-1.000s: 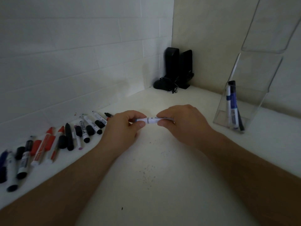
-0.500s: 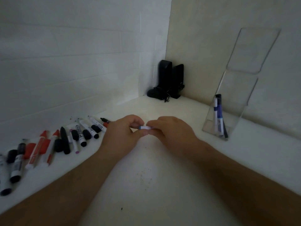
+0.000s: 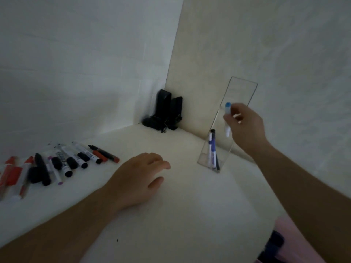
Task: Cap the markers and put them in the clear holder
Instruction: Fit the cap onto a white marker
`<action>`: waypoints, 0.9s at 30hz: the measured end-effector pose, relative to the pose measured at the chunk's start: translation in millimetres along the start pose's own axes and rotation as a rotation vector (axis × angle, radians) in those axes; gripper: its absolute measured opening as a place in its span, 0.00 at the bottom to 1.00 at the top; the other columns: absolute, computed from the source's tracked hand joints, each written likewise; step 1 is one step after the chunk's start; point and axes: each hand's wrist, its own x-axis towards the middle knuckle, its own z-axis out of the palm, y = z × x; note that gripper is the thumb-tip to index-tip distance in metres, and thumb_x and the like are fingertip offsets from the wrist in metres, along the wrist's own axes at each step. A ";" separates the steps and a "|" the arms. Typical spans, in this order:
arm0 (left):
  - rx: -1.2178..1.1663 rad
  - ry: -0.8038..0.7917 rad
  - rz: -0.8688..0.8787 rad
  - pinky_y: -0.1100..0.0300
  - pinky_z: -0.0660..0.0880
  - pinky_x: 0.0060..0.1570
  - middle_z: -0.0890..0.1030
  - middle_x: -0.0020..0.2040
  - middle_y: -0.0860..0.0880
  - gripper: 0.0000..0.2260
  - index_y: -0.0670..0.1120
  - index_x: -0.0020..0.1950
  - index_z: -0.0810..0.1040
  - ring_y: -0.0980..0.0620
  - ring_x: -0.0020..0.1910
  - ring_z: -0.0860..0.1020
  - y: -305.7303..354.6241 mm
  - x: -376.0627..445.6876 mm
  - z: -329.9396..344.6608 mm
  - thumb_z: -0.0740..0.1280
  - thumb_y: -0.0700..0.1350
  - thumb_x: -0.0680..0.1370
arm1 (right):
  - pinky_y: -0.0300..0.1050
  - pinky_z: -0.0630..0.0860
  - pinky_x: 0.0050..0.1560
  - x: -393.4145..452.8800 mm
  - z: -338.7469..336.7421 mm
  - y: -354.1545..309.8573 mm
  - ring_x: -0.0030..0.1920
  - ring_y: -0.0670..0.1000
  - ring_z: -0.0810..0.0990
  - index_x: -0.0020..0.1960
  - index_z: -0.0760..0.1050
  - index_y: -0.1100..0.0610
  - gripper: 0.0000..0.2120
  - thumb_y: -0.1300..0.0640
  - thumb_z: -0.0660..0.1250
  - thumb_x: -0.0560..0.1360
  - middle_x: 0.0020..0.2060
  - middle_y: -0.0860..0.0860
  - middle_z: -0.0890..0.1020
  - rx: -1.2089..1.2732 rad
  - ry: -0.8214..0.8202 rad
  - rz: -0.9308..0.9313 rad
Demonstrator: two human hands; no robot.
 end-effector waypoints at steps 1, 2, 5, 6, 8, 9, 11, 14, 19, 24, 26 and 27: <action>-0.003 -0.002 -0.010 0.62 0.73 0.54 0.75 0.62 0.59 0.14 0.59 0.66 0.74 0.58 0.57 0.74 -0.7 -1.2 -1.1 0.64 0.53 0.79 | 0.27 0.67 0.39 -1.0 2.5 7.6 0.42 0.49 0.80 0.55 0.78 0.48 0.06 0.52 0.68 0.79 0.44 0.45 0.81 -0.051 -0.038 0.042; -0.003 -0.001 -0.017 0.62 0.73 0.54 0.75 0.61 0.59 0.14 0.59 0.65 0.75 0.59 0.57 0.73 -1.4 -1.9 -1.9 0.64 0.53 0.79 | 0.30 0.68 0.39 -2.4 6.5 14.2 0.40 0.48 0.80 0.56 0.77 0.47 0.06 0.51 0.68 0.79 0.45 0.44 0.81 -0.114 -0.087 0.063; 0.011 -0.017 -0.046 0.61 0.74 0.54 0.75 0.60 0.60 0.12 0.59 0.62 0.77 0.59 0.57 0.73 -3.5 -3.5 -3.8 0.64 0.53 0.79 | 0.43 0.75 0.46 -6.4 21.6 26.7 0.42 0.50 0.80 0.62 0.73 0.43 0.11 0.46 0.64 0.80 0.48 0.42 0.82 -0.272 -0.239 0.075; 0.014 -0.022 -0.054 0.61 0.74 0.54 0.75 0.60 0.60 0.11 0.59 0.61 0.78 0.58 0.56 0.73 -4.9 -4.1 -3.5 0.64 0.53 0.79 | 0.47 0.76 0.51 -7.6 25.2 29.0 0.48 0.53 0.80 0.65 0.71 0.41 0.13 0.45 0.61 0.80 0.50 0.43 0.83 -0.335 -0.276 0.082; 0.015 -0.027 -0.069 0.61 0.74 0.54 0.76 0.59 0.61 0.10 0.59 0.59 0.79 0.58 0.56 0.73 -7.6 -5.4 -3.0 0.64 0.52 0.79 | 0.53 0.72 0.59 -7.9 31.0 31.5 0.59 0.57 0.75 0.71 0.67 0.39 0.17 0.46 0.55 0.83 0.55 0.50 0.82 -0.467 -0.334 0.121; 0.011 -0.033 -0.082 0.61 0.73 0.54 0.75 0.58 0.61 0.10 0.60 0.59 0.79 0.59 0.56 0.73 -8.4 -5.9 -3.0 0.64 0.52 0.79 | 0.55 0.70 0.60 -8.1 33.0 31.1 0.62 0.59 0.72 0.73 0.65 0.40 0.18 0.48 0.53 0.84 0.56 0.54 0.80 -0.519 -0.357 0.138; -0.001 -0.054 -0.107 0.61 0.73 0.54 0.75 0.58 0.62 0.09 0.60 0.57 0.79 0.60 0.55 0.72 -9.5 -6.4 -3.6 0.63 0.54 0.79 | 0.56 0.69 0.58 -9.4 34.9 27.1 0.61 0.60 0.71 0.74 0.64 0.42 0.19 0.51 0.52 0.84 0.52 0.58 0.76 -0.554 -0.359 0.155; 0.006 -0.100 -0.126 0.60 0.75 0.51 0.79 0.51 0.61 0.11 0.59 0.53 0.80 0.61 0.49 0.74 -7.5 -7.0 -7.0 0.60 0.58 0.79 | 0.54 0.71 0.54 -8.9 35.5 21.8 0.57 0.60 0.72 0.72 0.67 0.46 0.20 0.56 0.57 0.81 0.53 0.54 0.78 -0.592 -0.251 0.072; 0.083 -0.196 -0.225 0.57 0.72 0.33 0.75 0.32 0.52 0.18 0.48 0.33 0.69 0.54 0.32 0.74 -8.4 -7.0 -9.0 0.56 0.58 0.77 | 0.51 0.73 0.53 -26.0 71.1 -9.1 0.52 0.56 0.74 0.66 0.75 0.48 0.20 0.59 0.66 0.75 0.52 0.50 0.78 -0.294 -0.117 -0.296; -0.166 -0.022 -0.270 0.54 0.64 0.29 0.67 0.26 0.49 0.16 0.48 0.28 0.62 0.52 0.27 0.67 -15.4 -6.9 -9.0 0.58 0.53 0.72 | 0.40 0.73 0.50 -56.8 151.8 -52.1 0.45 0.44 0.77 0.67 0.75 0.44 0.18 0.53 0.69 0.78 0.52 0.42 0.78 0.098 -0.544 -0.206; -0.262 0.138 -0.294 0.56 0.62 0.28 0.65 0.24 0.51 0.17 0.52 0.26 0.60 0.53 0.26 0.65 -21.0 -6.6 -9.8 0.58 0.51 0.74 | 0.40 0.75 0.52 -63.0 183.6 -64.2 0.48 0.44 0.79 0.69 0.74 0.44 0.20 0.53 0.69 0.78 0.55 0.43 0.79 0.212 -0.713 -0.141; -0.294 0.214 -0.308 0.57 0.62 0.28 0.65 0.24 0.52 0.17 0.53 0.26 0.60 0.54 0.26 0.65 -23.8 -6.4 -10.0 0.58 0.50 0.75 | 0.41 0.76 0.54 -65.2 201.1 -69.9 0.50 0.46 0.80 0.71 0.72 0.44 0.23 0.54 0.70 0.78 0.58 0.45 0.79 0.242 -0.789 -0.153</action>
